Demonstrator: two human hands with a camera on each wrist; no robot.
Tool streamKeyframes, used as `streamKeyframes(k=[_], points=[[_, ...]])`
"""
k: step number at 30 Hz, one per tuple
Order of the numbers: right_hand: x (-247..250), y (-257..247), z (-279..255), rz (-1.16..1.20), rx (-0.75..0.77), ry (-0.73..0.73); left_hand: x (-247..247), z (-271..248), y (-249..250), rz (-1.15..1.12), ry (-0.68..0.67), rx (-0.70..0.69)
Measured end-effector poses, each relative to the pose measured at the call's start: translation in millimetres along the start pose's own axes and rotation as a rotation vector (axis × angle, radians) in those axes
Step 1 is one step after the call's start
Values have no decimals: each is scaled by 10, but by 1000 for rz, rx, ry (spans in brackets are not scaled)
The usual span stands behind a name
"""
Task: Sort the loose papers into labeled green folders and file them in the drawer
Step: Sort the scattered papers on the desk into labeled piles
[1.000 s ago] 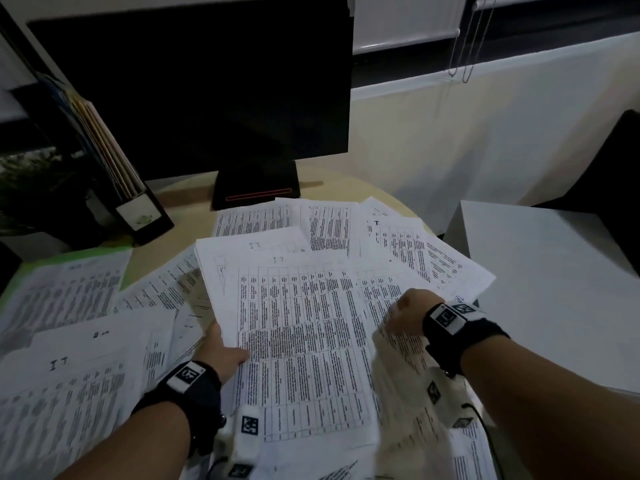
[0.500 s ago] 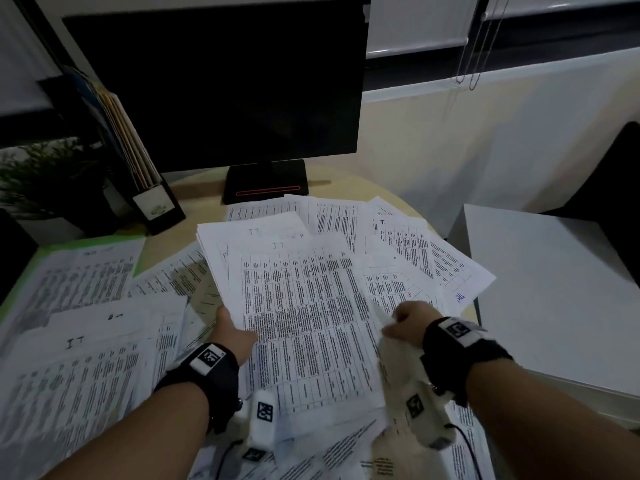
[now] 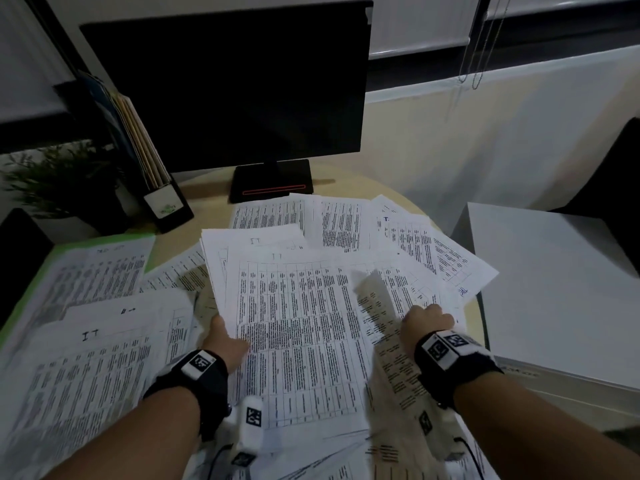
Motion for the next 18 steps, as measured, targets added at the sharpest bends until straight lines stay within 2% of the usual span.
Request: streamKeyframes(k=[4, 8, 11, 13, 15, 17, 18], points=[[82, 3, 41, 124, 90, -9, 69, -32, -112, -140, 3, -22], [212, -145, 24, -8, 201, 45, 121, -47, -217, -287, 54, -13], [308, -165, 113, 15, 169, 75, 175, -43, -265, -345, 69, -7], [385, -129, 245, 157, 96, 111, 242, -49, -252, -339, 86, -13], [466, -69, 368, 424, 17, 131, 287, -52, -245, -284, 61, -24], [525, 18, 434, 677, -37, 103, 289, -7, -307, -270, 47, -4], [541, 62, 436, 698, -49, 71, 294, -11, -319, -264, 57, 12]])
Point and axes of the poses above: each hand's wrist, its own z-axis towards the middle knuckle, its own x-axis out of the back of the hand, y = z × x, the point moved 5 cm from there along z, towards the middle knuckle, and after that the axes turned 9 degrees about -z, right-handed, at the moved point
